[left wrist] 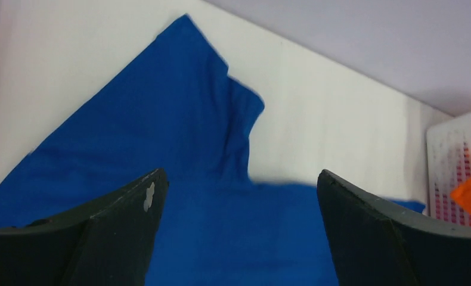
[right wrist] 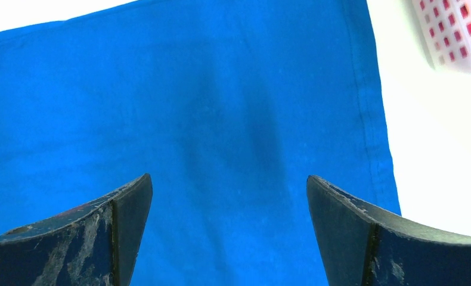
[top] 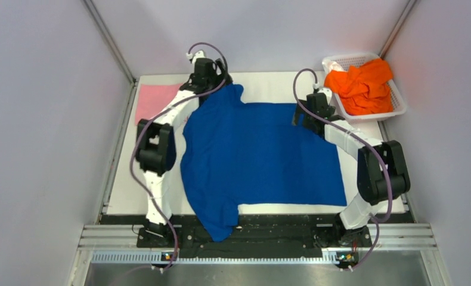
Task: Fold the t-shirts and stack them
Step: Flatten out the tshirt
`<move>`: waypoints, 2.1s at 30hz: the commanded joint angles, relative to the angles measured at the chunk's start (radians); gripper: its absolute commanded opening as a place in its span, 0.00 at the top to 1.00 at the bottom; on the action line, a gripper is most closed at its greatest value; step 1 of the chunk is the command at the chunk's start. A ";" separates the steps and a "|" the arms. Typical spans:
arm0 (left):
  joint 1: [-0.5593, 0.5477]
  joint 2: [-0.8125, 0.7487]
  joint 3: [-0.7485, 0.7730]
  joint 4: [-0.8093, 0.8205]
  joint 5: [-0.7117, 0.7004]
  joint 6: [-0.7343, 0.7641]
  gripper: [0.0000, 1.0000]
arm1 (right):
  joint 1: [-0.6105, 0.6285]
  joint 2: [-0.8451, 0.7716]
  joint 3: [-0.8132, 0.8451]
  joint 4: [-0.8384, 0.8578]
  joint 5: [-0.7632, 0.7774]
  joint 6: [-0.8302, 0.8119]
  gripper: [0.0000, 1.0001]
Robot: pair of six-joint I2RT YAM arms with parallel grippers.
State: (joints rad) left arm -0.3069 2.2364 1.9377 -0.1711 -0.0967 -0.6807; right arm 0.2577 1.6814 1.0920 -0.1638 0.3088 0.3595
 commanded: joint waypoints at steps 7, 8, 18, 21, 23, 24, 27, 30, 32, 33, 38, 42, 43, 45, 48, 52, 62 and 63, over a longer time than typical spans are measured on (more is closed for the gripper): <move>-0.005 -0.420 -0.577 0.029 -0.036 0.052 0.01 | -0.003 -0.079 -0.083 0.003 -0.061 0.051 0.01; -0.005 -0.397 -0.554 -0.013 -0.047 0.054 0.01 | -0.003 -0.063 -0.068 -0.003 -0.063 0.048 0.01; 0.025 -0.197 -0.394 -0.258 -0.113 0.047 0.01 | -0.043 0.134 0.064 -0.012 -0.137 0.040 0.01; 0.054 -0.156 -0.375 -0.272 -0.088 0.042 0.01 | -0.055 0.192 0.102 -0.016 -0.140 0.032 0.01; 0.071 -0.129 -0.349 -0.280 -0.071 0.047 0.01 | -0.067 0.231 0.130 -0.018 -0.153 0.034 0.01; 0.080 -0.115 -0.332 -0.286 -0.058 0.051 0.01 | -0.073 0.251 0.143 -0.019 -0.161 0.035 0.01; 0.102 -0.059 -0.268 -0.310 -0.046 0.051 0.01 | -0.086 0.303 0.191 -0.037 -0.163 0.047 0.02; 0.120 0.016 -0.173 -0.338 -0.032 0.036 0.01 | -0.096 0.350 0.238 -0.030 -0.177 0.050 0.02; 0.130 0.075 -0.091 -0.359 -0.012 0.034 0.01 | -0.102 0.386 0.282 -0.037 -0.197 0.048 0.02; 0.134 0.106 -0.048 -0.369 0.000 0.041 0.01 | -0.103 0.401 0.304 -0.042 -0.200 0.046 0.02; 0.151 0.247 0.177 -0.448 0.017 0.050 0.01 | -0.106 0.453 0.392 -0.059 -0.189 0.029 0.02; 0.176 0.310 0.290 -0.430 0.059 0.045 0.01 | -0.105 0.478 0.455 -0.070 -0.196 0.004 0.01; 0.182 0.320 0.308 -0.413 0.078 0.042 0.01 | -0.105 0.483 0.472 -0.074 -0.197 -0.002 0.01; 0.198 0.331 0.346 -0.360 0.177 0.037 0.01 | -0.104 0.485 0.504 -0.094 -0.194 -0.012 0.01; 0.200 0.310 0.407 -0.355 0.243 0.051 0.01 | -0.104 0.458 0.535 -0.134 -0.174 -0.023 0.01; 0.180 0.135 0.302 -0.349 0.230 0.093 0.01 | -0.105 0.310 0.449 -0.127 -0.167 -0.014 0.01; -0.061 -0.524 -0.522 -0.342 -0.043 0.093 0.01 | -0.104 -0.216 -0.148 0.004 -0.184 0.110 0.01; -0.096 -0.575 -0.593 -0.364 -0.061 0.066 0.01 | -0.105 -0.268 -0.189 0.000 -0.175 0.124 0.01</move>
State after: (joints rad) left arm -0.2714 1.8751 1.5715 -0.5129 -0.0235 -0.5781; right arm 0.1585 1.5730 1.0458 -0.2073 0.1154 0.4114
